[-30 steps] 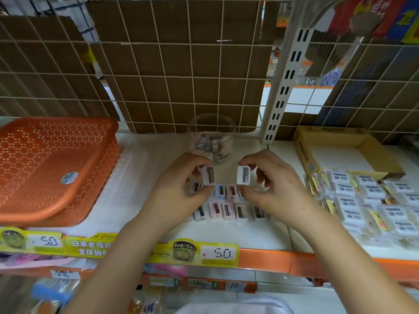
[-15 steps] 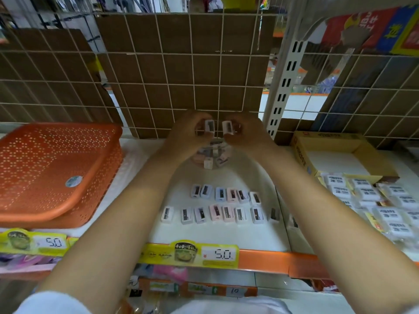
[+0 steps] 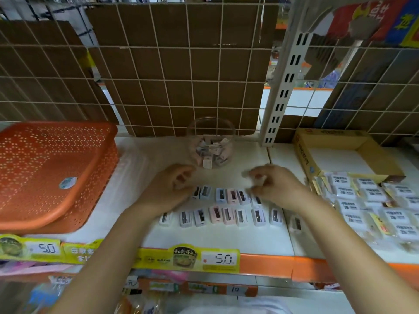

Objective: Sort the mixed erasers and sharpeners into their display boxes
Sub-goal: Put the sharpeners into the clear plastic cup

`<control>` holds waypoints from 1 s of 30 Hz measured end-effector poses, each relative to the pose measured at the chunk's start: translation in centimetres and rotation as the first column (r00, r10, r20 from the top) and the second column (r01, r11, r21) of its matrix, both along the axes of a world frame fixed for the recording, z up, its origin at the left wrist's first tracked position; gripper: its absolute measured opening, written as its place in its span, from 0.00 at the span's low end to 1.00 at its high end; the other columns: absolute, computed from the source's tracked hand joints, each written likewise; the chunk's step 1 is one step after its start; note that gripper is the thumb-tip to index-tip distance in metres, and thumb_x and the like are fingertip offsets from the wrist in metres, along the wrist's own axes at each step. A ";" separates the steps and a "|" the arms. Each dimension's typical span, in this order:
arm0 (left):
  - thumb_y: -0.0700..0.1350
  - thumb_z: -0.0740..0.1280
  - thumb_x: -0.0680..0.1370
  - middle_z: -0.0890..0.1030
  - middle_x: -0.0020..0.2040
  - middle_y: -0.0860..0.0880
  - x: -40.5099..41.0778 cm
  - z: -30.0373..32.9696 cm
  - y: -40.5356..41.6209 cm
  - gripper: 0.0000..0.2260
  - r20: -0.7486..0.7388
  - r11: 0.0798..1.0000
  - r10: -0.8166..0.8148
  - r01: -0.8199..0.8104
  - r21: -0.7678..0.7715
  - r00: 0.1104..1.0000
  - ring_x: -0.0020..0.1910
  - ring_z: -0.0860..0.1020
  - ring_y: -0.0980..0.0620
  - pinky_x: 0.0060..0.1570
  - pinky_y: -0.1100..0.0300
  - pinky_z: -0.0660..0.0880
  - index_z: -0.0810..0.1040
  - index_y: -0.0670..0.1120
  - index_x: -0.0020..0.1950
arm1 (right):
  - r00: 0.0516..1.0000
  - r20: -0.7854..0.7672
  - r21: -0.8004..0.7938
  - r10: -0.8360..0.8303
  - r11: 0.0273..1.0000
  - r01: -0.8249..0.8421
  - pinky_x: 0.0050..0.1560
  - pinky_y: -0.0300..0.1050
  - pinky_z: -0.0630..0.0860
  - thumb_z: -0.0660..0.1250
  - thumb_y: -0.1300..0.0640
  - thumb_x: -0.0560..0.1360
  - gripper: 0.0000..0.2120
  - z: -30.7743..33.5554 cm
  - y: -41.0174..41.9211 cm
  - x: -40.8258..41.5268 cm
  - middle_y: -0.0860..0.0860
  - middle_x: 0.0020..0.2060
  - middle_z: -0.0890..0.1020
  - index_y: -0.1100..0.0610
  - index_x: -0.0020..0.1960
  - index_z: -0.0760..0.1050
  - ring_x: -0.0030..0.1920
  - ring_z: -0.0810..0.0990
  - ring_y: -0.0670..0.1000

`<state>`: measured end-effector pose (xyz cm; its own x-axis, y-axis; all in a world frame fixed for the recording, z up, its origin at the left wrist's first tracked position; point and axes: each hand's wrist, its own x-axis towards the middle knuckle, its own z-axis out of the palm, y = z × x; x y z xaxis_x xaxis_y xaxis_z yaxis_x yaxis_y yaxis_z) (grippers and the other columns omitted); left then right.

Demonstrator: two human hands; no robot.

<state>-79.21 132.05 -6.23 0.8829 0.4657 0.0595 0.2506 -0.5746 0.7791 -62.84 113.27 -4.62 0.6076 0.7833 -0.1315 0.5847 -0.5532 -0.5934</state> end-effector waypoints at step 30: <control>0.43 0.71 0.72 0.71 0.52 0.52 0.7 -1.6 0.2 0.16 -0.093 0.975 0.027 -0.006 0.222 0.995 0.47 0.72 0.53 0.41 0.78 0.65 0.76 0.44 0.59 | 0.991 0.133 -0.046 -0.021 0.999 0.027 0.47 0.37 0.64 0.70 0.56 0.71 0.21 -1.1 -0.7 -0.1 0.47 0.48 0.72 0.53 0.63 0.73 0.49 0.72 0.46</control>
<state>-78.54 132.23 -7.87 0.8819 0.4647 0.0792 0.3277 -0.7251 0.6057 -62.95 112.55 -5.67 0.6409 0.7629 -0.0848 0.6426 -0.5937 -0.4843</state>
